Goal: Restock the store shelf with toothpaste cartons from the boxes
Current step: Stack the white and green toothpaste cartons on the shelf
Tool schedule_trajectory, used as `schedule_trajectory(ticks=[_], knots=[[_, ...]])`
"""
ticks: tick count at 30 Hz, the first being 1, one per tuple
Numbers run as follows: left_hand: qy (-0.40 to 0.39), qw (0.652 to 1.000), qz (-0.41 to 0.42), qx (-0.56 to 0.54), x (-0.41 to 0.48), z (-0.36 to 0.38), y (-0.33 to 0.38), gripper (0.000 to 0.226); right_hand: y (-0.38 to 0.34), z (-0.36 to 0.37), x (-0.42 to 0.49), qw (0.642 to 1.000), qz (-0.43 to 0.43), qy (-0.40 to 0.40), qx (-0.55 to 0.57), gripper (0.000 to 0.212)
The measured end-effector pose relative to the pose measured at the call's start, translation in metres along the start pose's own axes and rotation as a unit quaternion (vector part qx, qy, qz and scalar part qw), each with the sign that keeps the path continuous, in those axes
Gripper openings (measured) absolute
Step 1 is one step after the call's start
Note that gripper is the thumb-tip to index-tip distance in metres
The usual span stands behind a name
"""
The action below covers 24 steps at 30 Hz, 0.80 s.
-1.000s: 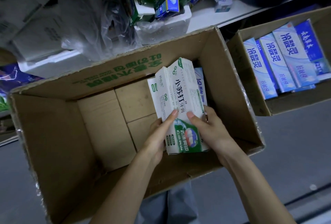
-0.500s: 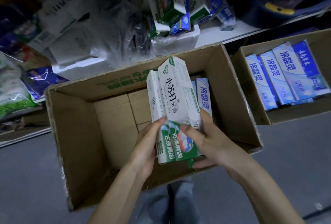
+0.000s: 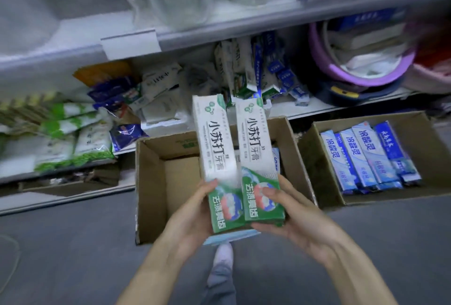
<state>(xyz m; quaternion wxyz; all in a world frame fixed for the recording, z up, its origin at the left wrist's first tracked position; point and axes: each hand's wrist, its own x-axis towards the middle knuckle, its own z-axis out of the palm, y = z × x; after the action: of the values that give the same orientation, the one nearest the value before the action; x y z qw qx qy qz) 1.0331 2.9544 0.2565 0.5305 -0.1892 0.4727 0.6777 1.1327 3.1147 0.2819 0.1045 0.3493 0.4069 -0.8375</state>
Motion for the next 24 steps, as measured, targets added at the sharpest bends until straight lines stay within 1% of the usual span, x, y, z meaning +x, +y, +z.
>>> schedule_trajectory(ticks=[2, 3, 5, 7, 8, 12, 13, 14, 16, 17, 18, 20, 24], knots=[[-0.048, 0.999, -0.005, 0.007, -0.032, 0.018, -0.013, 0.074, -0.008, -0.004, -0.042, 0.999, -0.026, -0.027, 0.004, 0.05], [-0.086, 0.996, -0.028, -0.003, -0.043, 0.024, -0.019, 0.076, -0.012, -0.007, -0.057, 0.998, -0.036, -0.042, -0.004, 0.049], [-0.143, 0.987, -0.07, -0.03, -0.067, 0.041, -0.032, 0.071, -0.019, -0.013, -0.09, 0.997, -0.044, -0.054, -0.016, 0.044], [-0.147, 0.984, -0.09, -0.046, -0.096, 0.064, -0.05, 0.073, -0.025, -0.024, -0.133, 0.996, -0.053, -0.064, -0.035, 0.039], [-0.148, 0.985, -0.078, -0.042, -0.11, 0.075, -0.059, 0.076, -0.028, -0.031, -0.153, 0.995, -0.059, -0.064, -0.044, 0.037], [-0.129, 0.991, 0.03, 0.016, -0.163, 0.127, -0.063, 0.089, -0.054, -0.048, -0.224, 0.991, -0.102, -0.066, -0.053, 0.039], [-0.128, 0.989, 0.057, 0.037, -0.177, 0.142, -0.059, 0.086, -0.063, -0.049, -0.241, 0.988, -0.121, -0.07, -0.064, 0.039], [-0.127, 0.987, 0.084, 0.058, -0.192, 0.156, -0.054, 0.076, -0.072, -0.048, -0.257, 0.984, -0.144, -0.074, -0.077, 0.041], [-0.114, 0.978, 0.143, 0.1, -0.223, 0.184, -0.041, 0.045, -0.092, -0.044, -0.287, 0.973, -0.195, -0.077, -0.094, 0.044], [-0.111, 0.971, 0.173, 0.121, -0.238, 0.198, -0.034, 0.034, -0.103, -0.041, -0.3, 0.967, -0.222, -0.077, -0.098, 0.045], [-0.116, 0.963, 0.2, 0.14, -0.253, 0.211, -0.028, 0.028, -0.114, -0.037, -0.312, 0.96, -0.249, -0.077, -0.1, 0.044], [-0.131, 0.945, 0.249, 0.165, -0.281, 0.234, -0.014, 0.028, -0.137, -0.026, -0.333, 0.948, -0.294, -0.082, -0.091, 0.041], [-0.148, 0.911, 0.338, 0.183, -0.33, 0.265, 0.028, 0.04, -0.182, 0.013, -0.363, 0.924, -0.363, -0.112, -0.051, 0.042]])
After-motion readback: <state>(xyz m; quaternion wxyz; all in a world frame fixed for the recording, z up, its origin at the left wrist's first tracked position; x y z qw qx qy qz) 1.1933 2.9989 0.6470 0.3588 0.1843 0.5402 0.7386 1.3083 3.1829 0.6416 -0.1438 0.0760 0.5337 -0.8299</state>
